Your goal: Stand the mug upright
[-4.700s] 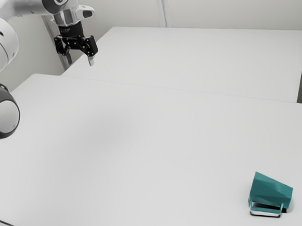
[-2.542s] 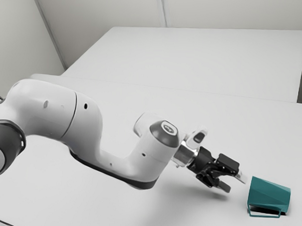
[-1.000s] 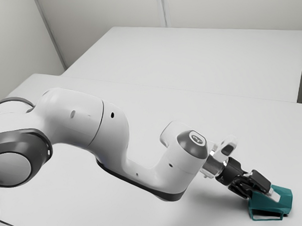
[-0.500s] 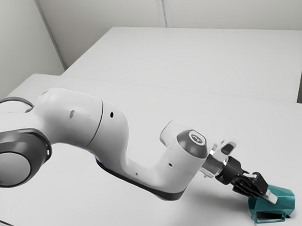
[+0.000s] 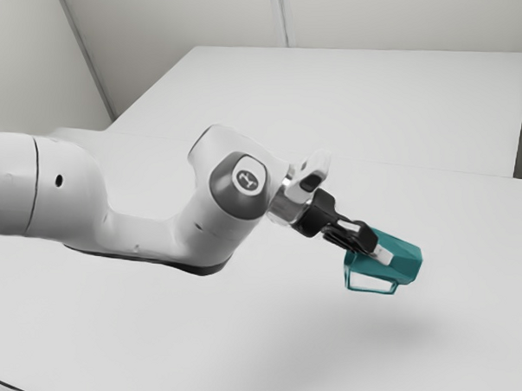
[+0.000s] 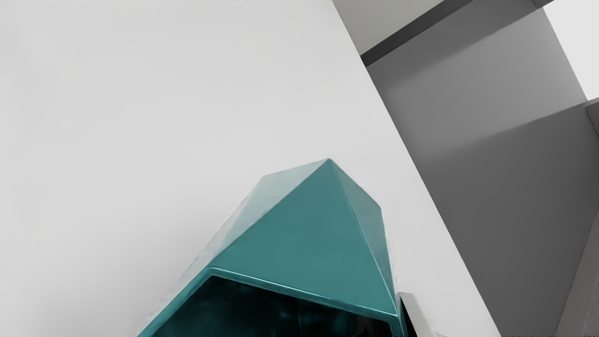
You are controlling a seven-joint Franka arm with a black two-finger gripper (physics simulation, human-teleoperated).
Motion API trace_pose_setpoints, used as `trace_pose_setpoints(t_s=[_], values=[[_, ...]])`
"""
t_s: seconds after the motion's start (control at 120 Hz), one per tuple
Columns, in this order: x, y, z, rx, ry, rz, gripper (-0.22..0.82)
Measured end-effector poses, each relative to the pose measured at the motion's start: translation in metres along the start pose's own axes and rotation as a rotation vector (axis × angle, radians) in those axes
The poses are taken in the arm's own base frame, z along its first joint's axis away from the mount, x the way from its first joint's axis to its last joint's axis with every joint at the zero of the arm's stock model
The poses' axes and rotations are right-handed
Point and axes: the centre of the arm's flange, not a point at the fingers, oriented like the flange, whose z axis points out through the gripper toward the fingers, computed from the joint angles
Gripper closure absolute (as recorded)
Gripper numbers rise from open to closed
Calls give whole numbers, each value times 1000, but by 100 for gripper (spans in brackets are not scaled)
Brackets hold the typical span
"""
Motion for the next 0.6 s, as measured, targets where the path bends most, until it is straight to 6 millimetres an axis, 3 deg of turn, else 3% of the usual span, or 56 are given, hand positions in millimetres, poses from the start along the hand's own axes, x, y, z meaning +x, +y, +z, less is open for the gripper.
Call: trace_pose_setpoints(t_s=[0.092,0.192,0.433,0.6], values=[[4,-18,-52,135,-37,80,78],[-5,-35,-88,270,-125,121,78],[-24,-110,-148,527,-353,32,78],[-32,-149,-169,638,-464,-53,78]])
